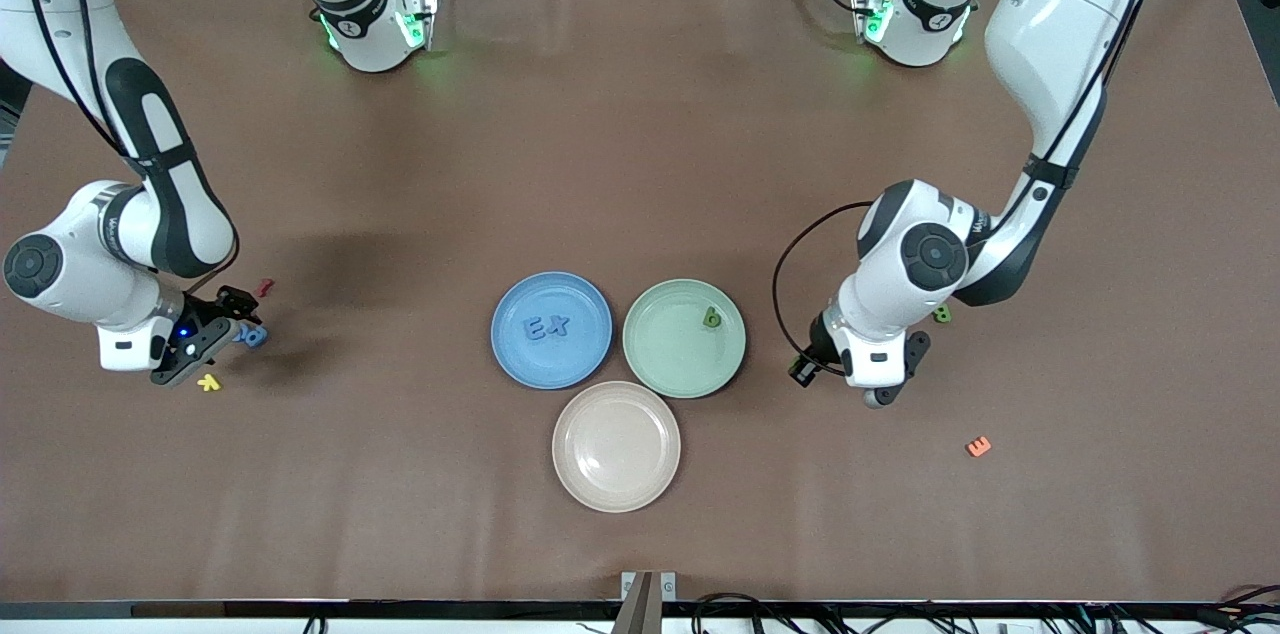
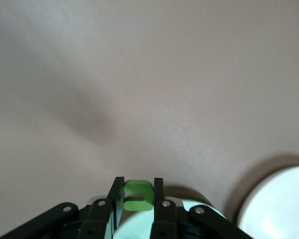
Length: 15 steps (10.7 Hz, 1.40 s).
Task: Sort letters by color into matching plates
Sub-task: 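Drop the green letter in the green plate while the right gripper grasps blue g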
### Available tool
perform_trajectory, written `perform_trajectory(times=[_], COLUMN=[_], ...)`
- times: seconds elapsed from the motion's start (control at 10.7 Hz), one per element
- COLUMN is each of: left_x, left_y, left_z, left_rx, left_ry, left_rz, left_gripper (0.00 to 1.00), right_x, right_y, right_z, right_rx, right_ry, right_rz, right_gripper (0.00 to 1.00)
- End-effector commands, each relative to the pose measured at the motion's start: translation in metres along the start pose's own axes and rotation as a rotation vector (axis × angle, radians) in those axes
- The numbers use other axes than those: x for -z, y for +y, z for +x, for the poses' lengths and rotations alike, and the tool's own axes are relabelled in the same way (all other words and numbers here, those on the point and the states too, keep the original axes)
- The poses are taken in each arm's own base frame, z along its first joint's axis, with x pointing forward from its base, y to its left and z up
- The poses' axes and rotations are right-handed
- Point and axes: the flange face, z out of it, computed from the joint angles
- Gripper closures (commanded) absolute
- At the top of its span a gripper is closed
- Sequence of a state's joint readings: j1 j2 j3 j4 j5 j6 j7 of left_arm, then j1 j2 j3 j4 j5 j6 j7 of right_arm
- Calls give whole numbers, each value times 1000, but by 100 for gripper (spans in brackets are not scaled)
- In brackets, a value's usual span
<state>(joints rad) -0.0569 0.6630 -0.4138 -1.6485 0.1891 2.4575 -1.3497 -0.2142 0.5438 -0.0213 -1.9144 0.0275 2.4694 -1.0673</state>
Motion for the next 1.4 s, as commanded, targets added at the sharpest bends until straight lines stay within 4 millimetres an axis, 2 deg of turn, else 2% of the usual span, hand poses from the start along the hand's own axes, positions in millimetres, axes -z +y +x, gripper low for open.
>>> perform_trajectory(times=[0.0,0.28,0.47,0.56,0.65,0.75,0.84,0.93,1.03,1.12,1.31], left_x=[-5,-9,-13,-16,-22,-25,-26,-27,-27,-27,-25], left_y=[35,46,48,48,46,45,44,43,40,35,32], left_z=[-37,-76,-89,-92,-92,-99,-95,-92,-79,-63,-49], left_rx=[53,44,30,24,6,-21,-19,-18,-11,-8,-15], left_ry=[-23,-31,-26,-24,-15,2,11,13,30,62,94], left_rz=[-42,-44,-41,-36,-27,-19,-16,-14,-9,2,10], left_gripper=[100,100,100,70,9,0,0,0,0,0,0], right_x=[-7,-29,-37,-40,-41,-40,-41,-42,-42,-42,-41], right_y=[-7,-15,-21,-23,-23,-23,-23,-24,-24,-24,-24], right_z=[-7,-9,-13,-15,-15,-16,-16,-17,-18,-19,-19], right_rx=[100,108,108,108,123,132,133,133,131,127,113], right_ry=[19,29,34,34,32,32,31,30,30,30,31], right_rz=[-36,-57,-66,-67,-67,-67,-66,-63,-63,-62,-61], right_gripper=[0,0,0,8,26,41,55,64,74,79,80])
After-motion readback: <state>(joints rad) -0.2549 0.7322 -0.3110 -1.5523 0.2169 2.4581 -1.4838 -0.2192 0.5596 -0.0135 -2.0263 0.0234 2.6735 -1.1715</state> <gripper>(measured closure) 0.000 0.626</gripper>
